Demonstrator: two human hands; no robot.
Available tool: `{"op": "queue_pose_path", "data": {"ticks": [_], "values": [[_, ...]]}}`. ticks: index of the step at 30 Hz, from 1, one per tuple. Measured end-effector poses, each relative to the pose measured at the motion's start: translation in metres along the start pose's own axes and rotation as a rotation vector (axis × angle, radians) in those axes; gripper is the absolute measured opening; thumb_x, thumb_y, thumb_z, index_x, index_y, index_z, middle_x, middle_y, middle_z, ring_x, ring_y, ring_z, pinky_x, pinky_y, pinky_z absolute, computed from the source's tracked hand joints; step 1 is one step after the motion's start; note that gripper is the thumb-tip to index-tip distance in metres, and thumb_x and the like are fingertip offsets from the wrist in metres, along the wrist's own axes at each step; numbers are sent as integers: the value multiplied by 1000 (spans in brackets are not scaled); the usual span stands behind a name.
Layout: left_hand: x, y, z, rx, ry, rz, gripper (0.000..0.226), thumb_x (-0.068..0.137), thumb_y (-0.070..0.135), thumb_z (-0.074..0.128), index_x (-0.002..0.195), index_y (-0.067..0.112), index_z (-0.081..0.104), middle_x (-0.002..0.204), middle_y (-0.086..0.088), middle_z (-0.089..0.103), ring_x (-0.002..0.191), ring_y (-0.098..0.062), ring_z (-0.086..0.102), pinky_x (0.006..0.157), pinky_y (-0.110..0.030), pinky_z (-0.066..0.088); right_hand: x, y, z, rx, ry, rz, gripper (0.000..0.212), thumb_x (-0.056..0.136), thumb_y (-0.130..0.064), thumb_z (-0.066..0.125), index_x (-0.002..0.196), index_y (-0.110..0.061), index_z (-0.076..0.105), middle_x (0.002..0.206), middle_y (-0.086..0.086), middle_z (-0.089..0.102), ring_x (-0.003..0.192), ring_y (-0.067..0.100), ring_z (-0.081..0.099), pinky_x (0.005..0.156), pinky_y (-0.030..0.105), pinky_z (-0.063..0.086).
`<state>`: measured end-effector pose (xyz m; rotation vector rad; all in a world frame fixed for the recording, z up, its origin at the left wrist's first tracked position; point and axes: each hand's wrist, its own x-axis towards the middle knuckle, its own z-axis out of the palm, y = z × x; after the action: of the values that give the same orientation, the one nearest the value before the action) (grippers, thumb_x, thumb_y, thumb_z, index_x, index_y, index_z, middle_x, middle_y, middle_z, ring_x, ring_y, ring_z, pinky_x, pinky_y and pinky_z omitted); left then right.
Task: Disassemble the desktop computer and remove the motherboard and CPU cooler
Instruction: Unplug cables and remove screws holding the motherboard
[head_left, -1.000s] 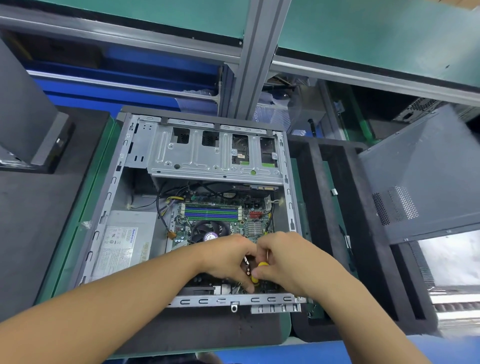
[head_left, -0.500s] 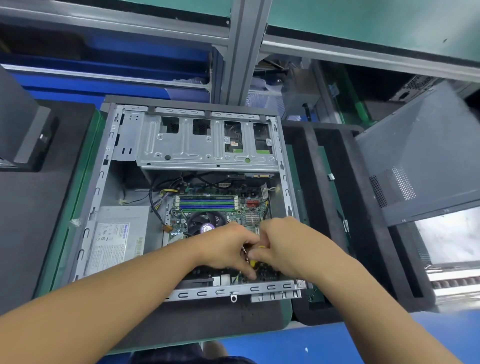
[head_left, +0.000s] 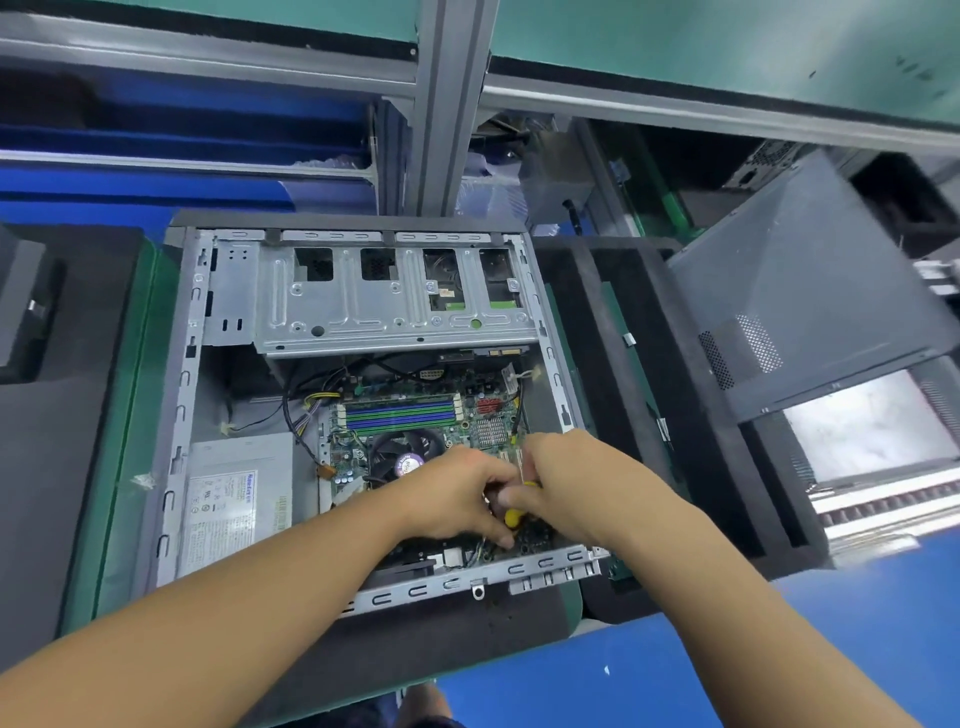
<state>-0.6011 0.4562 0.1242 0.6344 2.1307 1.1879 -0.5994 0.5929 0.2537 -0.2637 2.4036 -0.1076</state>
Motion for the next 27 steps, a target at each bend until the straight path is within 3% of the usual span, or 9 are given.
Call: {"op": "queue_pose_path", "data": {"ticks": [5, 7, 9, 12, 14, 17, 21, 23, 27], "values": [[0, -3, -5, -22, -42, -11, 29, 75, 24, 85, 96, 18, 66, 85, 17, 67, 70, 12, 58, 64, -9, 43, -4, -2, 4, -19, 16, -28, 16, 92, -17, 60, 93, -22, 45, 98, 4, 55, 78, 26, 54, 53, 30, 36], [2, -4, -10, 36, -67, 2, 22, 78, 23, 83, 81, 28, 62, 74, 28, 63, 69, 14, 56, 60, -4, 37, -5, -1, 5, -8, -7, -63, 23, 89, -7, 58, 91, -26, 46, 100, 0, 49, 87, 26, 55, 63, 32, 39], [5, -1, -14, 104, -97, 31, 30, 76, 25, 84, 70, 34, 56, 65, 36, 58, 65, 16, 54, 57, -3, 35, -5, 0, 5, 22, -39, -72, 27, 88, -5, 59, 90, -30, 48, 96, -6, 40, 86, 22, 52, 66, 29, 38], [9, 2, -17, 156, -111, 89, 33, 74, 27, 84, 70, 35, 52, 64, 28, 59, 63, 13, 53, 54, -7, 35, -5, 1, 5, 85, -17, -45, 16, 90, -27, 65, 93, -28, 49, 90, -10, 43, 79, 16, 50, 57, 23, 33], [10, 2, -17, 161, -98, 127, 33, 74, 30, 84, 81, 41, 54, 74, 17, 63, 69, 3, 55, 60, -13, 39, -5, 1, 5, 87, 25, 38, 28, 92, -45, 62, 85, -24, 44, 83, -5, 49, 69, 16, 47, 50, 25, 29], [11, 0, -17, 154, -118, 165, 44, 71, 33, 87, 77, 56, 50, 76, 16, 63, 72, 2, 57, 64, -17, 43, -5, 0, 9, 42, 36, 88, 38, 95, -44, 57, 72, -27, 33, 74, -6, 43, 59, 10, 42, 47, 27, 26], [12, 2, -19, 227, -144, 146, 28, 71, 37, 86, 86, 36, 62, 70, 30, 57, 68, 13, 52, 56, -8, 33, -8, -1, 7, 49, 28, 43, 17, 92, -18, 55, 84, -27, 42, 76, -9, 43, 64, 14, 47, 48, 27, 32], [12, 2, -20, 250, -157, 148, 23, 75, 37, 84, 88, 28, 67, 68, 39, 55, 65, 14, 51, 52, -9, 33, -10, -1, 6, 68, 20, 32, 21, 88, -10, 55, 88, -28, 44, 78, -9, 44, 73, 21, 51, 50, 28, 35], [13, 4, -18, 260, -146, 147, 25, 73, 37, 84, 85, 26, 65, 70, 22, 63, 64, 5, 54, 58, -15, 38, -13, -3, 11, 136, 22, 66, 15, 89, -26, 63, 96, -26, 50, 89, -4, 52, 79, 21, 55, 60, 32, 45]]}}
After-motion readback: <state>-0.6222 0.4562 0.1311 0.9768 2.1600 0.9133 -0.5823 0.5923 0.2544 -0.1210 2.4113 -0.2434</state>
